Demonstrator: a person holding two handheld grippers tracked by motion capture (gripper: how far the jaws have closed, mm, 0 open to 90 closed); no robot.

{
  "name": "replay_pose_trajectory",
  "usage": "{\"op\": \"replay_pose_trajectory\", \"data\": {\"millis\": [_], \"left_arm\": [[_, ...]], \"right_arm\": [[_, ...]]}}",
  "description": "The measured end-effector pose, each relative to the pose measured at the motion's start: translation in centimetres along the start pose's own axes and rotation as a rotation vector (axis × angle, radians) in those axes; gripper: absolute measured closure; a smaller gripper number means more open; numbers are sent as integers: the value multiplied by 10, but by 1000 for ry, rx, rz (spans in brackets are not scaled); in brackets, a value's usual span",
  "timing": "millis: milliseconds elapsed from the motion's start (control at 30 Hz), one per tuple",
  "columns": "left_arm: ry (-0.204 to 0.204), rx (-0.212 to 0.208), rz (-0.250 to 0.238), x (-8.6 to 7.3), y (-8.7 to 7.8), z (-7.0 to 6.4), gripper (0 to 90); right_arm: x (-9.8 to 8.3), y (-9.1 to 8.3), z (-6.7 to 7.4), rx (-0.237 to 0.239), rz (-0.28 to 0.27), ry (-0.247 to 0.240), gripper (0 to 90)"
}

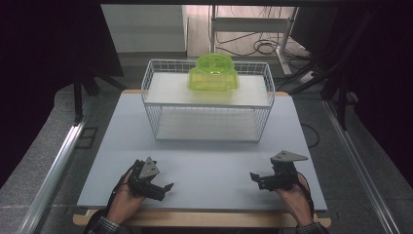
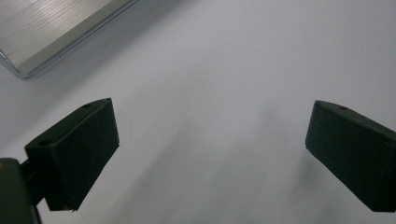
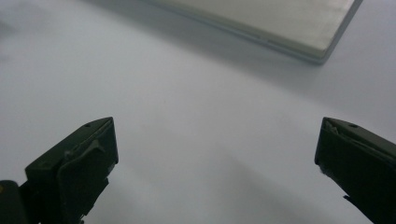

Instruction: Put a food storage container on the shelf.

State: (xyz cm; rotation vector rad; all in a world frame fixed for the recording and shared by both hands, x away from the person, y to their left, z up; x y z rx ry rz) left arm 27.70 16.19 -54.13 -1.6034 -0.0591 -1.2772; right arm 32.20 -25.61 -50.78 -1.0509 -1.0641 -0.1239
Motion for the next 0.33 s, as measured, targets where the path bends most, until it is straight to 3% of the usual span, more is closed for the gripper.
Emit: {"op": "replay_pose_trajectory", "data": {"millis": [333], "left_arm": [[2,4,-3,0,0,0,26]], "right_arm": [[-8,6,0,2,52,16,0]]}}
Point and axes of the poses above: each handheld gripper's, and its own axes: y roughly forward along the jaws, x roughly out of its top, z roughly to its left, the point moved 2 cm from there along y, roughly forward along the jaws, and after that the axes turned 2 degrees about x, right-handed, at the moved point
